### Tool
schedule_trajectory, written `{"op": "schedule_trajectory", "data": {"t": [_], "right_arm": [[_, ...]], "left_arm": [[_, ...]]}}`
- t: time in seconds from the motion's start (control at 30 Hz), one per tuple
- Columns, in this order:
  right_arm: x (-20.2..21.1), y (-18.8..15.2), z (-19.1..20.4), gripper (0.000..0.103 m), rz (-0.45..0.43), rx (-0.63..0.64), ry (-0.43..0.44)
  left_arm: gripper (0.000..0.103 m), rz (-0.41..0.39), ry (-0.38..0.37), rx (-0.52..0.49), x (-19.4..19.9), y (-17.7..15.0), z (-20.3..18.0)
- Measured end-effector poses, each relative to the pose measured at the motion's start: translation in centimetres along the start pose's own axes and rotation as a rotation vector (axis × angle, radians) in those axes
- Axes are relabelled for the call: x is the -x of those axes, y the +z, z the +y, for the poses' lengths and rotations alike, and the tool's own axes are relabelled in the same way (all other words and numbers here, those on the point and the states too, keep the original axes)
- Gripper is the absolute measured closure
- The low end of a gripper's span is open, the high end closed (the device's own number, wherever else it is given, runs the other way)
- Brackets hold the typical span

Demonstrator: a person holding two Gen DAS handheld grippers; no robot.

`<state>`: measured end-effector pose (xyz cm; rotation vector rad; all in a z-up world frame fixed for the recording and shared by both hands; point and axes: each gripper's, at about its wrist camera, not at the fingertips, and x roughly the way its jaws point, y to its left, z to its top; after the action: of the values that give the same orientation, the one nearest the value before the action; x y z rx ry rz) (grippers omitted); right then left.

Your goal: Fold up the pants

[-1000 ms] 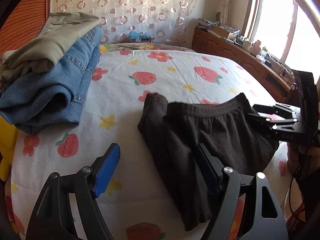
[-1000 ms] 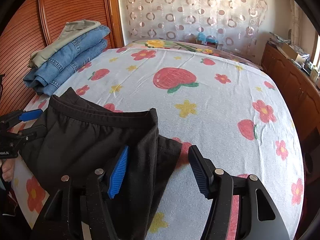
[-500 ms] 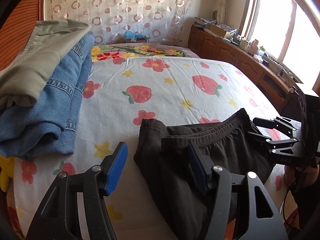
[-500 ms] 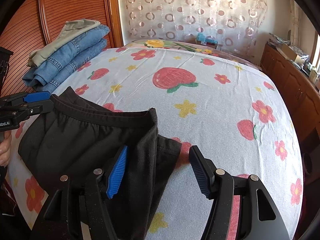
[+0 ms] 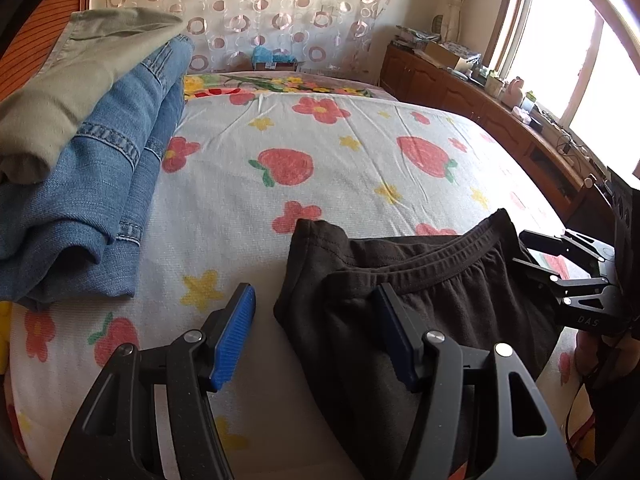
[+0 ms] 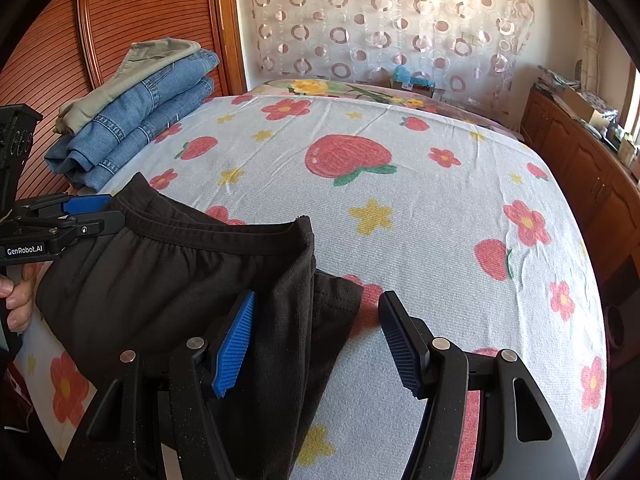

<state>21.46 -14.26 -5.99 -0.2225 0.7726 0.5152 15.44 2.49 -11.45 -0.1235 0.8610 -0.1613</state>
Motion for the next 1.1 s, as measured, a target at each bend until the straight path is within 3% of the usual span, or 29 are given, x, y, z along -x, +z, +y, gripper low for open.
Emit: {"op": "schedule_trajectory", "data": {"t": [0.1, 0.17, 0.33, 0.67, 0.9, 1.1], "right_arm": [[0.0, 0.0, 0.0, 0.038, 0.000, 0.000, 0.000], [0.0, 0.0, 0.0, 0.038, 0.000, 0.000, 0.000], [0.0, 0.0, 0.0, 0.038, 0.000, 0.000, 0.000], [0.0, 0.0, 0.0, 0.038, 0.001, 0.000, 0.001], [-0.1, 0.2, 0.0, 0.038, 0.005, 0.003, 0.000], [0.1, 0.2, 0.1, 0.041, 0.010, 0.005, 0.013]], "left_arm": [[0.048, -0.005, -0.023, -0.004, 0.0, -0.1, 0.0], [0.064, -0.001, -0.064, 0.002, 0.0, 0.0, 0.0], [0.084, -0.018, -0.059, -0.028, 0.7, 0.0, -1.1], [0.086, -0.116, -0.047, -0.063, 3.6, 0.0, -2.5], [0.086, -0.139, -0.018, -0.095, 4.0, -0.3, -3.5], [0.086, -0.160, -0.042, -0.089, 5.1, -0.7, -3.7]]}}
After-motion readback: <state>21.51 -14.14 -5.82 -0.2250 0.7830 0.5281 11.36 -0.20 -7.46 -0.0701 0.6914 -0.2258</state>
